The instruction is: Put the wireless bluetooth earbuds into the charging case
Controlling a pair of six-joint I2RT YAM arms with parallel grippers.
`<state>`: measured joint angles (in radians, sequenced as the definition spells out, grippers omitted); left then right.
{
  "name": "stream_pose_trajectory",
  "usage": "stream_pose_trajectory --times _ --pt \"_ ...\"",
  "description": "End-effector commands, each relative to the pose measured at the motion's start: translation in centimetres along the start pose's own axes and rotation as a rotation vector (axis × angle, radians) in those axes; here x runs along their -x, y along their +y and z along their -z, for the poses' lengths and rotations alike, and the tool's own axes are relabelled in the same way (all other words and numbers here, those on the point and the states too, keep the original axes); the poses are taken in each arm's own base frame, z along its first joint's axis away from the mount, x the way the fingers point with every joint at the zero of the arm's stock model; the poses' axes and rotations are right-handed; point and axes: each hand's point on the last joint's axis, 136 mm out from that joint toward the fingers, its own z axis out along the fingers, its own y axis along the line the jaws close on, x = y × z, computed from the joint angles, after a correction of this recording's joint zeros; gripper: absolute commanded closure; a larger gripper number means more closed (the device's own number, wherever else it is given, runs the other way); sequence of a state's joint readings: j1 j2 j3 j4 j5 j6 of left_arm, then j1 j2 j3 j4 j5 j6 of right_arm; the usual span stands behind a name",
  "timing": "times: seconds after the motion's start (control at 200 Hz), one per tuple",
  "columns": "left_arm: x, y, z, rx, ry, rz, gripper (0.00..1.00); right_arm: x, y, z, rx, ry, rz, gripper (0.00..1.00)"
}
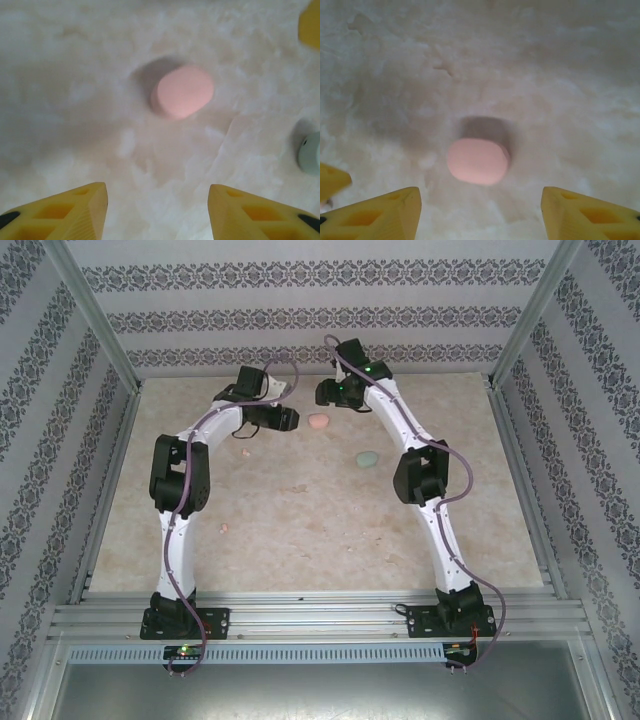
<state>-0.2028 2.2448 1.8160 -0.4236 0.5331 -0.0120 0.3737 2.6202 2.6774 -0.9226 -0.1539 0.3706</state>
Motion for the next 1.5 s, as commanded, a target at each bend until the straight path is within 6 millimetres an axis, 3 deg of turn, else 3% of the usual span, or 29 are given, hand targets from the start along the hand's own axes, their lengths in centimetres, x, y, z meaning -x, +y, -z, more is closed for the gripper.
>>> stream_pose_trajectory --times 0.0,0.17,0.295,0.495,0.729,0.884,1.094,1.329,1.494 --pt "0.7 -1.3 1.9 -0.045 -0.053 0.025 0.45 1.3 0.3 -2.0 -0.030 -0.087 -0.016 0.35" --pt "-0.6 -1.5 2.9 -0.069 -0.065 0.047 0.46 2.8 1.1 -4.1 -0.032 -0.190 -0.020 0.33" --pt "-1.7 -1.8 3.3 -0.082 -0.062 0.058 0.46 2.7 1.1 -5.4 -0.041 -0.204 -0.015 0.32" --pt "-3.2 -2.7 4.5 -0.103 -0.061 0.099 0.48 -0.9 -0.2 -7.5 -0.089 -0.085 -0.004 0.34" --pt "-4.6 -3.9 6.9 -0.103 -0.088 0.074 0.48 -2.7 -0.4 -7.6 -0.116 -0.019 0.014 0.38" --pt "-5.3 -4.4 8.3 -0.094 -0.107 0.061 0.48 -5.2 -0.2 -8.4 -0.120 0.057 0.024 0.44" --pt "-6.3 -4.9 9.6 -0.082 -0.121 0.056 0.48 -7.3 0.6 -8.1 -0.100 0.129 0.068 0.49" --pt "-7.7 -5.4 10.5 -0.081 -0.122 0.048 0.48 -9.8 1.1 -6.4 -0.106 0.202 0.126 0.51" --pt "-8.9 -6.1 11.1 -0.099 -0.116 0.022 0.48 -13.5 2.0 -5.1 -0.084 0.285 0.198 0.52"
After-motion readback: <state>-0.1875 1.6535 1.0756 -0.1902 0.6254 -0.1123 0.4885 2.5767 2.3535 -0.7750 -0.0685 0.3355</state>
